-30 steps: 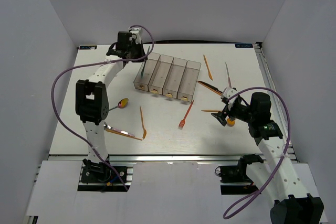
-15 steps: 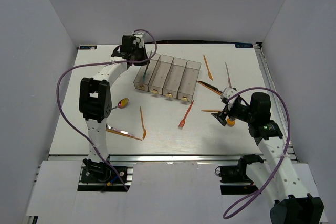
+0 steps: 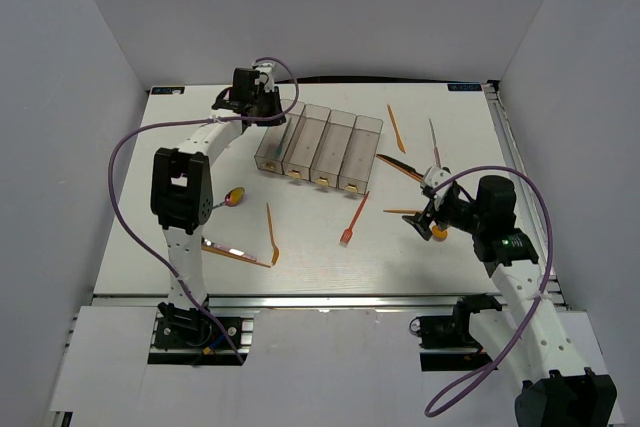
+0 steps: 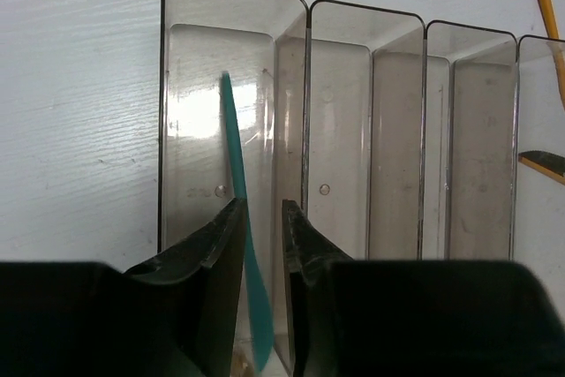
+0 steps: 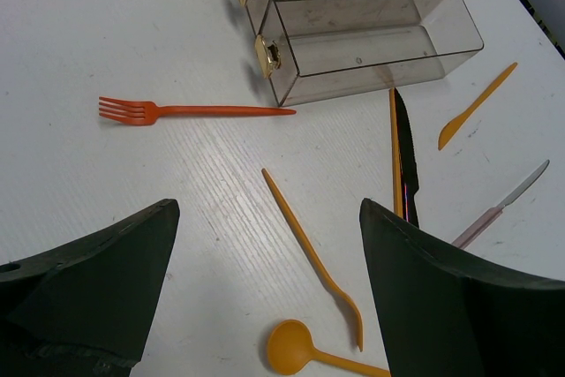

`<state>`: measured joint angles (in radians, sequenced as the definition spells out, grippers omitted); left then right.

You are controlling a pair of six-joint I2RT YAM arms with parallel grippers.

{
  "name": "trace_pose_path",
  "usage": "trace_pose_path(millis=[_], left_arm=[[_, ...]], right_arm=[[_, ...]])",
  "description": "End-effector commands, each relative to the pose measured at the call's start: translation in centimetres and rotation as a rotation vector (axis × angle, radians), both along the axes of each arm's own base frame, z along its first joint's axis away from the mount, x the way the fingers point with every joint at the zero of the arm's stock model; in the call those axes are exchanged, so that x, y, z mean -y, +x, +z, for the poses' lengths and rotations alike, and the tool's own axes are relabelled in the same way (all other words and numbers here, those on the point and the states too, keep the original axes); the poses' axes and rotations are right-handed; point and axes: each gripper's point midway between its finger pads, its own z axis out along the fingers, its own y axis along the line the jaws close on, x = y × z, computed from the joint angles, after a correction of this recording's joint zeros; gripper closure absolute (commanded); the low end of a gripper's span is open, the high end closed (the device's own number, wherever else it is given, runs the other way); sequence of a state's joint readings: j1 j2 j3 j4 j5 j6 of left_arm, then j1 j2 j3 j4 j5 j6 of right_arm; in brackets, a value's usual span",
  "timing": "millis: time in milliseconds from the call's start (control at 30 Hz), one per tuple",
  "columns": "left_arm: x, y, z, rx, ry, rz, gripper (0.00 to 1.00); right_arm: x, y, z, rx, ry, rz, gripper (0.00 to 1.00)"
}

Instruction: Sort the eating utensils into containers

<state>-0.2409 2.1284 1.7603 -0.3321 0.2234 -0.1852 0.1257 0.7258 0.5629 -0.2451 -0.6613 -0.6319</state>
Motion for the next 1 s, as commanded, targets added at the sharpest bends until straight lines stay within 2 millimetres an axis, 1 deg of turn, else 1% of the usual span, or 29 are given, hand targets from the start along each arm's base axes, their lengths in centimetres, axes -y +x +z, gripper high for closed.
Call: trace_pose_path(millis=[0, 67, 200, 233, 300, 333, 400, 433, 467, 500, 533, 567, 633, 667, 700, 733, 767, 800, 833, 867, 900, 933, 967], left_arm=[[0.1, 0.3, 1.5, 0.036, -0.006, 0.007, 0.66], [-0.1, 0.4, 1.7, 0.039, -0.006, 0.014, 0.58], [0.0, 0.2, 2.5, 0.049, -0.014, 0.018, 0.53], [0.0, 0.0, 3.4, 0.061, -0.023, 0.023, 0.52], [0.1, -0.7, 4.3, 0.060, -0.047, 0.028, 0.50], [0.1, -1.4, 6.3, 0.083, -0.074, 0.033, 0.50], [0.6, -2.7, 8.1, 0.090, -0.143, 0.030, 0.48], [0.5, -4.1, 7.4, 0.059, -0.156, 0.031, 0.46], [0.5, -5.4, 9.7, 0.093, -0.189, 0.023, 0.45], [0.7, -6.5, 10.4, 0.090, -0.222, 0.015, 0.43], [0.8, -8.7, 10.8, 0.071, -0.257, 0.005, 0.43], [0.8, -9.9, 11.0, 0.072, -0.273, -0.006, 0.42], [0.8, -12.1, 11.5, 0.074, -0.306, -0.027, 0.40], [0.4, -14.2, 12.0, 0.086, -0.314, -0.032, 0.38], [0.2, -15.2, 12.6, 0.103, -0.324, -0.040, 0.36], [0.0, -16.1, 13.2, 0.121, -0.325, -0.046, 0.27], [-0.8, -17.7, 14.3, 0.167, -0.317, -0.037, 0.24], [-1.2, -18.5, 14.7, 0.188, -0.313, -0.034, 0.20], [-1.6, -19.2, 15.0, 0.208, -0.310, -0.028, 0.15], [-2.2, -20.4, 15.3, 0.246, -0.300, -0.020, 0.15], [-2.4, -21.1, 15.2, 0.254, -0.302, -0.021, 0.15], [-2.5, -21.6, 15.1, 0.265, -0.299, -0.028, 0.14], [-2.7, -22.3, 14.1, 0.260, -0.283, -0.033, 0.14]], right_arm=[[-0.3, 0.2, 0.8, 0.029, 0.005, 0.014, 0.11], [-0.3, 0.2, 0.8, 0.027, 0.005, 0.016, 0.11], [-0.3, 0.2, 0.7, 0.023, 0.005, 0.016, 0.11], [-0.3, 0.2, 0.6, 0.020, 0.006, 0.015, 0.11], [-0.2, 0.2, 0.3, 0.002, 0.005, 0.009, 0.11], [-0.2, 0.4, 0.5, -0.002, 0.007, 0.004, 0.11], [0.3, 1.3, 0.2, -0.030, 0.011, -0.057, 0.11], [0.5, 1.9, 0.2, -0.067, 0.044, -0.108, 0.11], [1.0, 2.9, -0.2, -0.104, 0.039, -0.162, 0.11], [1.2, 3.4, -0.4, -0.136, 0.040, -0.191, 0.11], [1.4, 4.0, 0.2, -0.166, 0.049, -0.227, 0.11], [2.4, 5.3, -1.2, -0.219, 0.014, -0.302, 0.11], [3.6, 6.8, -2.0, -0.256, -0.030, -0.385, 0.11], [4.9, 8.3, -2.7, -0.275, -0.079, -0.459, 0.11], [5.5, 8.9, -3.1, -0.292, -0.101, -0.482, 0.11], [5.8, 9.4, -3.3, -0.300, -0.116, -0.487, 0.11], [6.3, 10.0, -4.1, -0.324, -0.129, -0.492, 0.11], [6.5, 11.0, -3.5, -0.307, -0.129, -0.497, 0.11], [6.7, 11.7, -3.3, -0.298, -0.135, -0.500, 0.10], [7.4, 12.6, -4.4, -0.324, -0.149, -0.519, 0.11], [7.6, 14.0, -3.3, -0.311, -0.138, -0.524, 0.11], [7.3, 14.7, -4.7, -0.367, -0.136, -0.497, 0.11], [7.8, 14.8, -5.3, -0.420, -0.127, -0.502, 0.12]])
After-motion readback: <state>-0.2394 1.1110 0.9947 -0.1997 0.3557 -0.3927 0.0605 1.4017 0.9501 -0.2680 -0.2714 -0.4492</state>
